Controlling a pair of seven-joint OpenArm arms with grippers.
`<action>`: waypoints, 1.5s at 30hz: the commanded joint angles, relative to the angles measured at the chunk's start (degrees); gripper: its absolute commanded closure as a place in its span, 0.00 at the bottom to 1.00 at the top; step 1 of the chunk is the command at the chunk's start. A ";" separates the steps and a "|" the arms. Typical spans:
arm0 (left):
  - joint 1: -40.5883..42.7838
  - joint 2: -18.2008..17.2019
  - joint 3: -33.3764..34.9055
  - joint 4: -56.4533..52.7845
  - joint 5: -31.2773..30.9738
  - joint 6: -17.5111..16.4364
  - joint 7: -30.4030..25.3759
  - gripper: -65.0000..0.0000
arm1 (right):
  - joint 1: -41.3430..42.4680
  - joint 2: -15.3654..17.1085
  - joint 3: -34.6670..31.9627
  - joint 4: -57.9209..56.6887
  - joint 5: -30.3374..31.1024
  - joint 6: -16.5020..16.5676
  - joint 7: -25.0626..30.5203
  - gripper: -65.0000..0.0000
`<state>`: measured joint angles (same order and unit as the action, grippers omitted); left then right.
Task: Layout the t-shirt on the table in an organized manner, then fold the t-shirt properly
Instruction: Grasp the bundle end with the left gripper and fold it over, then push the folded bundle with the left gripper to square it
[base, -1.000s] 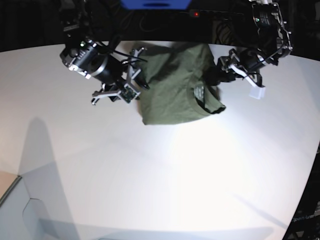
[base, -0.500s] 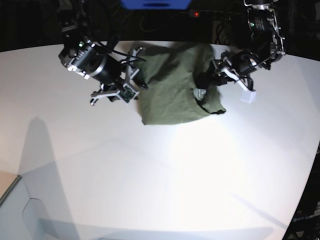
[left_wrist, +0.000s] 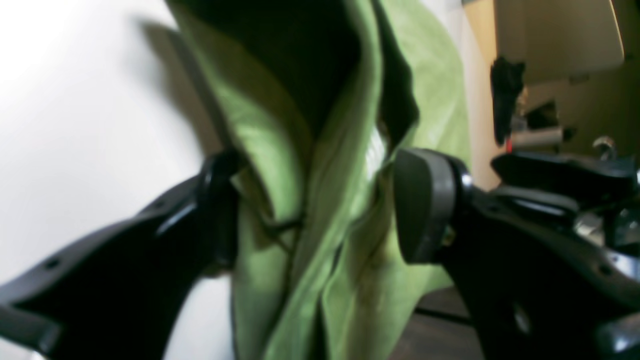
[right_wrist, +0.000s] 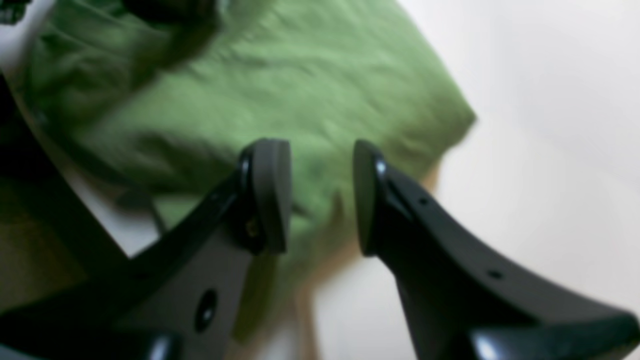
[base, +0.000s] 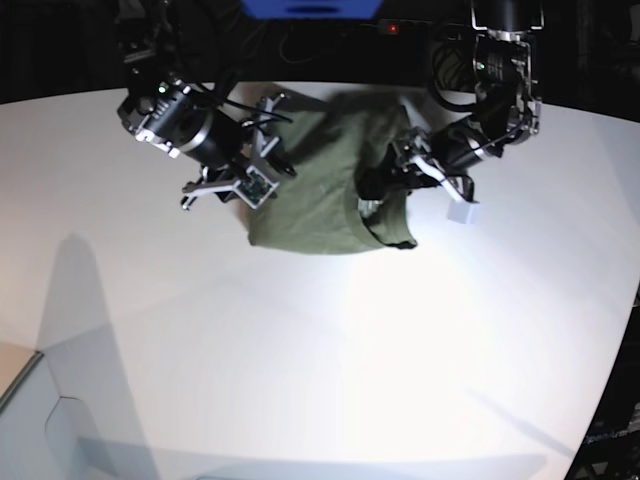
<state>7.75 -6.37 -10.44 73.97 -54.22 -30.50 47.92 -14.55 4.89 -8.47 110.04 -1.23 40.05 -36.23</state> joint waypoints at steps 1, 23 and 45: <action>0.56 0.09 1.43 -0.44 4.41 1.18 2.50 0.33 | 0.35 -0.01 0.16 1.04 0.93 -0.05 1.28 0.67; -4.72 -1.67 3.27 8.09 12.41 1.89 0.39 1.00 | -0.36 1.14 6.58 1.48 0.93 -0.05 1.28 0.67; -24.67 -8.09 29.21 9.85 34.39 1.36 -0.05 1.00 | -2.29 1.14 17.66 1.48 0.93 -0.05 1.55 0.67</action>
<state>-15.46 -14.98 19.09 82.83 -18.41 -28.77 49.47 -17.32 5.72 9.08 110.34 -1.26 40.07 -36.05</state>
